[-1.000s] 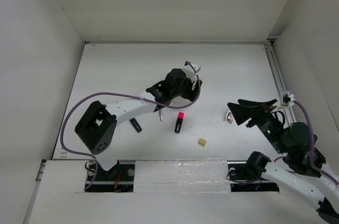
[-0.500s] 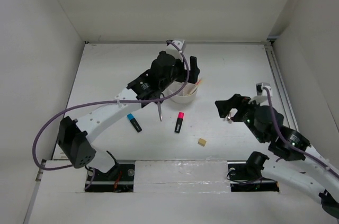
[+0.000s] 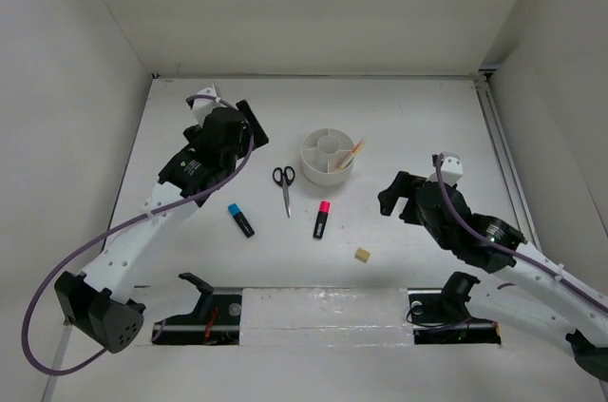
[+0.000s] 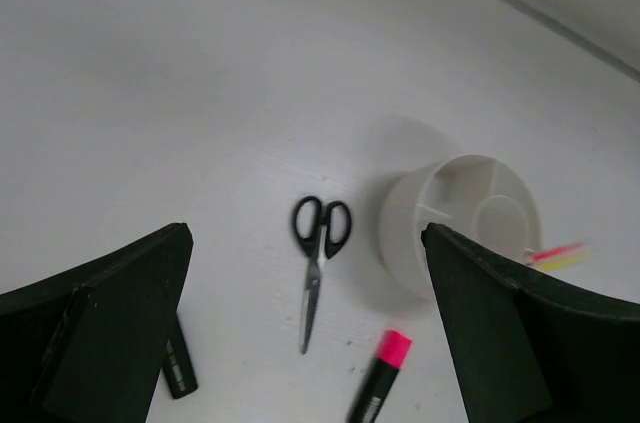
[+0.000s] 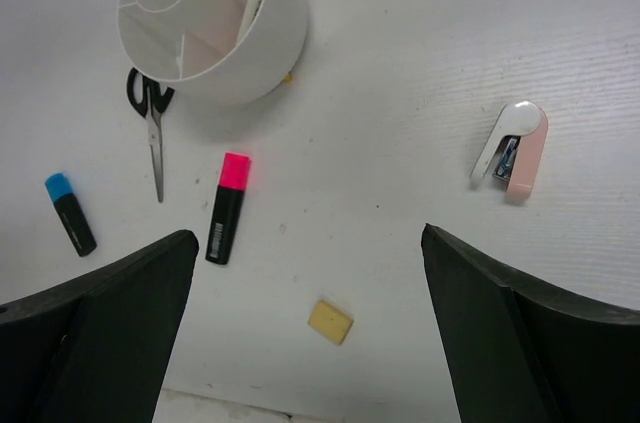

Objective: Sort the stationery into containers
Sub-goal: Pick up the pen from the center of the board.

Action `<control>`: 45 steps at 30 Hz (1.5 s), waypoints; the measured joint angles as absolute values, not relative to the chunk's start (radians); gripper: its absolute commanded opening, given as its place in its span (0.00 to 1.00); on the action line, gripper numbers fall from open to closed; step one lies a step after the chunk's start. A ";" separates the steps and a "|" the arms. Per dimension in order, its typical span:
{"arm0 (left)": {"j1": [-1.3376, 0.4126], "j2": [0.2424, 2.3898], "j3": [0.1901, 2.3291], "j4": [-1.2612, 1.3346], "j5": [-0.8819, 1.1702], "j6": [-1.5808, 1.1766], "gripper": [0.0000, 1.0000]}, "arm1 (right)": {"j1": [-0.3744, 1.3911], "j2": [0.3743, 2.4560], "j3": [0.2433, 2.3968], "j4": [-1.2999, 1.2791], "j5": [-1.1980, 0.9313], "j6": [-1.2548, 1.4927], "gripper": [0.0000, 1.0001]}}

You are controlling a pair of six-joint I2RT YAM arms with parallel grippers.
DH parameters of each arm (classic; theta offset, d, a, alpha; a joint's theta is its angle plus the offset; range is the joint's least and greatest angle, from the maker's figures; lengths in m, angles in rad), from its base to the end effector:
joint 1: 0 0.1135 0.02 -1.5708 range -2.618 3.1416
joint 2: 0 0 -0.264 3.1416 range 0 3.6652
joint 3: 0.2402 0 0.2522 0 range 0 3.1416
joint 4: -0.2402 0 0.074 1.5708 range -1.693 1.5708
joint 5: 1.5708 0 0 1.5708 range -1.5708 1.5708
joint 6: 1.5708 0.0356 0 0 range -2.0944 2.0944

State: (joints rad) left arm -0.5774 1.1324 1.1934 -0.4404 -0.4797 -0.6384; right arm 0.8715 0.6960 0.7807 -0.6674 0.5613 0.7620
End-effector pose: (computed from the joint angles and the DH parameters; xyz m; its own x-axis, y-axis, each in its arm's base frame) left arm 0.2158 -0.1210 0.3883 -0.3237 -0.4200 -0.8478 -0.0845 0.9053 -0.4163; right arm 0.1068 0.0975 0.3060 -0.5060 0.3064 -0.8063 -0.0172 0.9310 0.3645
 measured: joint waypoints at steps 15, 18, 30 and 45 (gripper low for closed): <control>-0.524 1.018 0.916 -0.663 -0.434 -0.915 1.00 | 0.871 0.826 0.736 -0.608 0.471 0.733 1.00; -0.524 1.000 0.864 -0.678 -0.417 -0.966 1.00 | 0.871 0.825 0.736 -0.556 0.430 0.696 1.00; -0.524 1.033 0.717 -0.649 -0.348 -1.074 1.00 | 0.871 0.835 0.736 -0.442 0.326 0.615 1.00; -0.524 1.292 0.646 -0.568 -0.304 -1.164 0.86 | 0.871 0.770 0.698 -0.369 0.254 0.573 1.00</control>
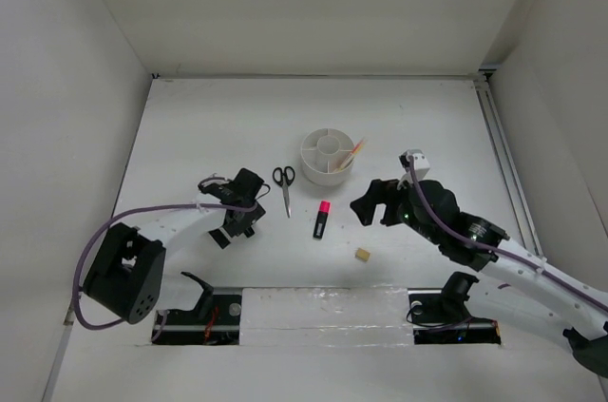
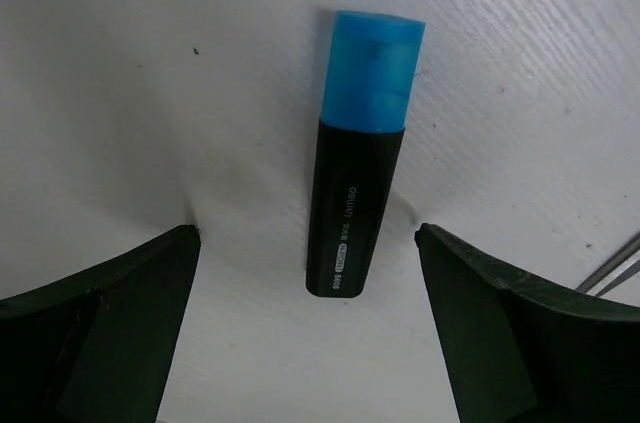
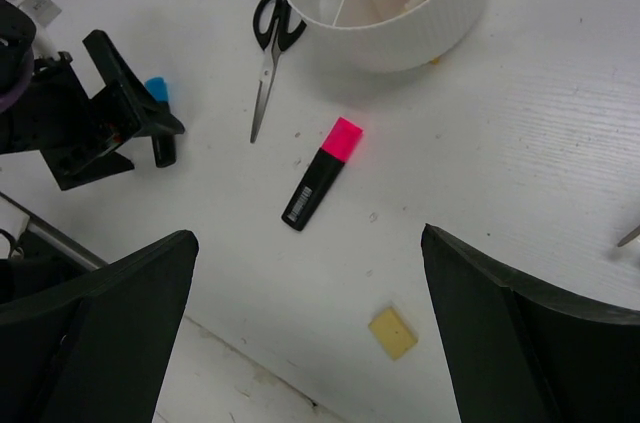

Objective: Sort the stationery into containers
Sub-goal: Pick up the pen from the center of the board.

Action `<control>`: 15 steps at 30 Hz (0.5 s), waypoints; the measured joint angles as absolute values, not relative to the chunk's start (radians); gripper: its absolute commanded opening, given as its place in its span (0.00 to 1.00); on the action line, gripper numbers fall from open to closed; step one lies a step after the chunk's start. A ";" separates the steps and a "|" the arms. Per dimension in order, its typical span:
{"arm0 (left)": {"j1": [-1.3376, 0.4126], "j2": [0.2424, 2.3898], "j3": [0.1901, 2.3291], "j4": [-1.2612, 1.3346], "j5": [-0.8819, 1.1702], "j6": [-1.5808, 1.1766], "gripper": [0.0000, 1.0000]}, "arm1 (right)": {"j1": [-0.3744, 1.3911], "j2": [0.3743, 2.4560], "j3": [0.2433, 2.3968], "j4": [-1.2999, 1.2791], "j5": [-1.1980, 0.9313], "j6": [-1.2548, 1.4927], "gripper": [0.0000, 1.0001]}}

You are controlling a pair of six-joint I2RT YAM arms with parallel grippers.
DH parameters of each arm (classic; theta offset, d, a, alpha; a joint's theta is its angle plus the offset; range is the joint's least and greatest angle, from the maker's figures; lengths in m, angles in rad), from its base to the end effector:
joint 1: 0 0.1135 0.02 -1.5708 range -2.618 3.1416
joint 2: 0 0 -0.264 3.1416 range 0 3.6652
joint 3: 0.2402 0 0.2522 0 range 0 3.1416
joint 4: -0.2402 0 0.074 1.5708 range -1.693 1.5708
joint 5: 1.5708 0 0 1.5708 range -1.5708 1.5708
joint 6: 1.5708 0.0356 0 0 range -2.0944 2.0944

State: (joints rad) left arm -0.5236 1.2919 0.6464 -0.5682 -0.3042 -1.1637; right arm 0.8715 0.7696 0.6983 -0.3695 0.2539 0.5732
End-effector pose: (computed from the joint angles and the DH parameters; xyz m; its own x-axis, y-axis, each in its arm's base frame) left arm 0.1931 -0.0992 0.1667 -0.6761 -0.6213 -0.3961 -0.5921 0.7781 -0.2099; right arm 0.1208 0.1298 0.2933 -0.5532 0.1579 -0.8180 -0.3506 0.8466 0.4004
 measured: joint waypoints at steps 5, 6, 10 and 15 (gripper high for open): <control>-0.524 1.341 0.673 -0.576 -0.308 -1.155 0.65 | 0.871 0.714 0.673 -0.363 0.240 0.571 1.00; -0.524 1.354 0.680 -0.581 -0.310 -1.151 0.60 | 0.871 0.699 0.670 -0.363 0.236 0.571 1.00; -0.536 1.414 0.718 -0.598 -0.318 -1.137 0.42 | 0.871 0.638 0.670 -0.354 0.223 0.572 1.00; -0.554 1.444 0.751 -0.575 -0.315 -1.127 0.00 | 0.871 0.593 0.670 -0.333 0.212 0.572 1.00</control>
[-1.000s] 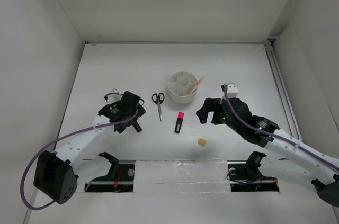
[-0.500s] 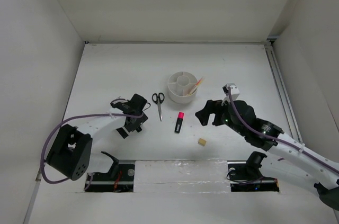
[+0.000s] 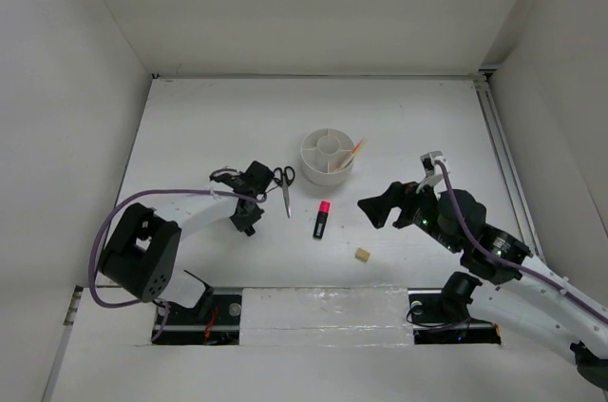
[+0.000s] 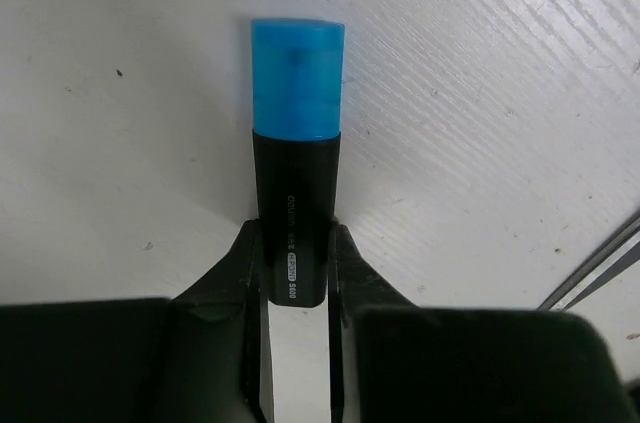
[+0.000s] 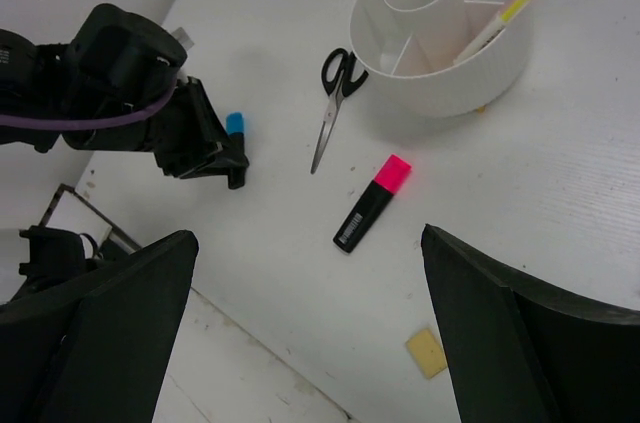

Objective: Sort the stationery into containers
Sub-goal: Pick up the pen from the center of the board.

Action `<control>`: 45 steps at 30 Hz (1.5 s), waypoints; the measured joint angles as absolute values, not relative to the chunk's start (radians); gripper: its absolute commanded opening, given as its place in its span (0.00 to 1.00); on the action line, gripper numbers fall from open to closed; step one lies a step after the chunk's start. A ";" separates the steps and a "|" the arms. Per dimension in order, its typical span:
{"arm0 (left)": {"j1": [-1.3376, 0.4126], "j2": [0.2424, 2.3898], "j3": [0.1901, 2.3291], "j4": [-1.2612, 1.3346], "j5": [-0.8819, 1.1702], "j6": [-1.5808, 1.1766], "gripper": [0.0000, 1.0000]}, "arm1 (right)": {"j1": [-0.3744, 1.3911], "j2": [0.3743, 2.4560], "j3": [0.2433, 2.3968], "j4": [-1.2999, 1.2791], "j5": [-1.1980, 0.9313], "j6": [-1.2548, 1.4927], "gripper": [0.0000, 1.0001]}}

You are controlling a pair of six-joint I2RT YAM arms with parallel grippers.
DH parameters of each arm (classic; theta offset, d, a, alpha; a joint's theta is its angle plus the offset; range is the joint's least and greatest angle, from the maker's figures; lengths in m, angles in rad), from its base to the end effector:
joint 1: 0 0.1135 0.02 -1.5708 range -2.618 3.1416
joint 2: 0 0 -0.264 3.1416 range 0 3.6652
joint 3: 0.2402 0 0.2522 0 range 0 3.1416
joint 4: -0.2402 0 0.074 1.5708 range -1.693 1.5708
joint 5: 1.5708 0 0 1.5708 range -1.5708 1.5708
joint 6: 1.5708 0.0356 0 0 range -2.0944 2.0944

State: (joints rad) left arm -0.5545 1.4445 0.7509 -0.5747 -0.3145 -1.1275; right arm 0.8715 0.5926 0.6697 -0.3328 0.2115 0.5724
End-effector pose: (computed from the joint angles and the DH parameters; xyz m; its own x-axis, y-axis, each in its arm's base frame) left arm 0.2146 -0.1199 0.1620 -0.7296 -0.5586 -0.3945 -0.5520 0.8216 -0.1425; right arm 0.0996 0.1068 0.3121 -0.4713 0.2624 -0.8420 -0.4309 0.7645 0.4794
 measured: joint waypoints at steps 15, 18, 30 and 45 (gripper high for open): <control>-0.865 1.163 0.836 -0.562 -0.430 -1.014 0.00 | 0.871 0.670 0.674 -0.252 0.118 0.537 1.00; -0.974 1.143 0.885 -0.513 -0.464 -0.946 0.00 | 0.871 0.730 0.699 -0.197 0.094 0.530 1.00; -1.306 1.088 0.892 -0.253 -0.494 -0.657 0.00 | 0.871 0.924 0.825 -0.097 0.064 0.524 1.00; -1.305 1.029 0.892 -0.094 -0.463 -0.508 0.00 | 0.871 0.896 0.801 -0.072 0.050 0.543 0.66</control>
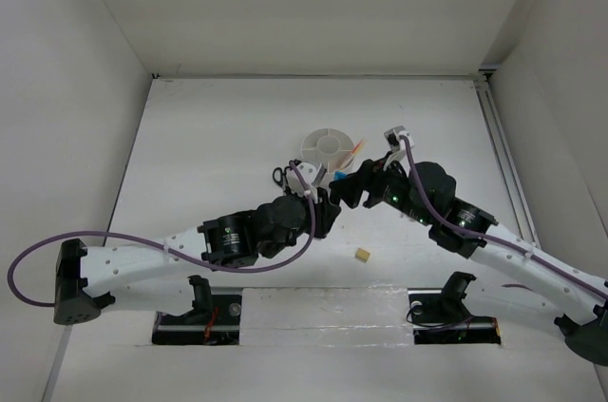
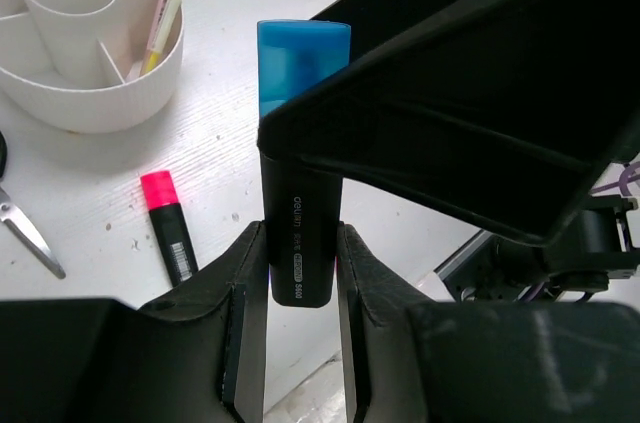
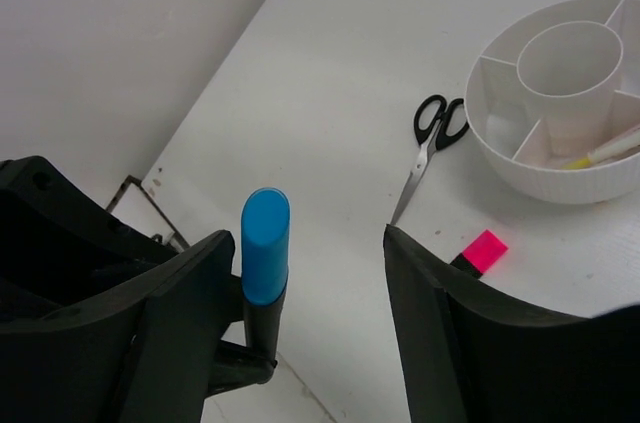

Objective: Sort the stationery into containers
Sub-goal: Pick up the pen from the center of the board, then place the pen in the storage box.

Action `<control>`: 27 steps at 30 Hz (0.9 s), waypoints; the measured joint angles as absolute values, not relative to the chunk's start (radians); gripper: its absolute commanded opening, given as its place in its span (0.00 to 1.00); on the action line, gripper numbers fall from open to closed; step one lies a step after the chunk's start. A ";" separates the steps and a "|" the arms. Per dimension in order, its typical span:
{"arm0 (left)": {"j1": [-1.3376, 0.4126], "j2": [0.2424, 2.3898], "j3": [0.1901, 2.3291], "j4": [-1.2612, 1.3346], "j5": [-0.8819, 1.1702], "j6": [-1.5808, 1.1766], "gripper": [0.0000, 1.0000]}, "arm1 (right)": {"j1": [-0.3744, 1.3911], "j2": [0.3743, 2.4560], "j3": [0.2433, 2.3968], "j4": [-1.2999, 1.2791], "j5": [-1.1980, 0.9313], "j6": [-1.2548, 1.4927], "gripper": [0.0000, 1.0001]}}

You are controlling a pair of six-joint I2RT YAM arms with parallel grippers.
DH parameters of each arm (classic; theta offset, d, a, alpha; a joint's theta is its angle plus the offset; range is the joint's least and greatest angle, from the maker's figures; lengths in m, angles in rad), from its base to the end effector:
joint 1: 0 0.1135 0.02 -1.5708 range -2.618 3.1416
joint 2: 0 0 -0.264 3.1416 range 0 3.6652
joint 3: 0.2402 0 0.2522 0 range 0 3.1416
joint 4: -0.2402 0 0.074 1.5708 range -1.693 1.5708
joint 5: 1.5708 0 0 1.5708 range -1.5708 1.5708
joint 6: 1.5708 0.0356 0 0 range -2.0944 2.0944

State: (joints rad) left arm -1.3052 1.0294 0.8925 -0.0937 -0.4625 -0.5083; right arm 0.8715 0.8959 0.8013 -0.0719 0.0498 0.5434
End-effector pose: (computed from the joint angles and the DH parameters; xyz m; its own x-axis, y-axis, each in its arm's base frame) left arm 0.0778 -0.2254 0.3416 -0.4172 -0.1257 -0.9001 0.6256 0.6787 -0.3847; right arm 0.1382 0.1616 0.3381 -0.4702 0.2433 -0.8484 -0.5720 0.6480 0.5028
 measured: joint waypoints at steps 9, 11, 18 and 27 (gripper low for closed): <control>-1.305 1.029 0.892 -0.076 -0.448 -0.476 0.00 | 0.871 0.921 0.801 -0.022 -0.022 0.562 0.27; -1.303 1.029 0.887 -0.079 -0.450 -0.469 0.00 | 0.871 0.941 0.803 0.001 -0.045 0.565 0.10; -1.291 1.029 0.875 -0.105 -0.470 -0.453 1.00 | 0.850 1.009 0.813 0.051 -0.096 0.509 0.00; -1.301 0.975 0.892 -0.271 -0.496 -0.578 1.00 | 0.617 1.066 0.822 0.246 -0.107 0.263 0.00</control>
State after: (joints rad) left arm -1.3014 0.9752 0.8921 -0.2710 -0.4957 -0.5781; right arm 0.6167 1.0664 0.8223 0.2462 -0.1074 0.2634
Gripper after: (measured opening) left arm 0.997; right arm 0.273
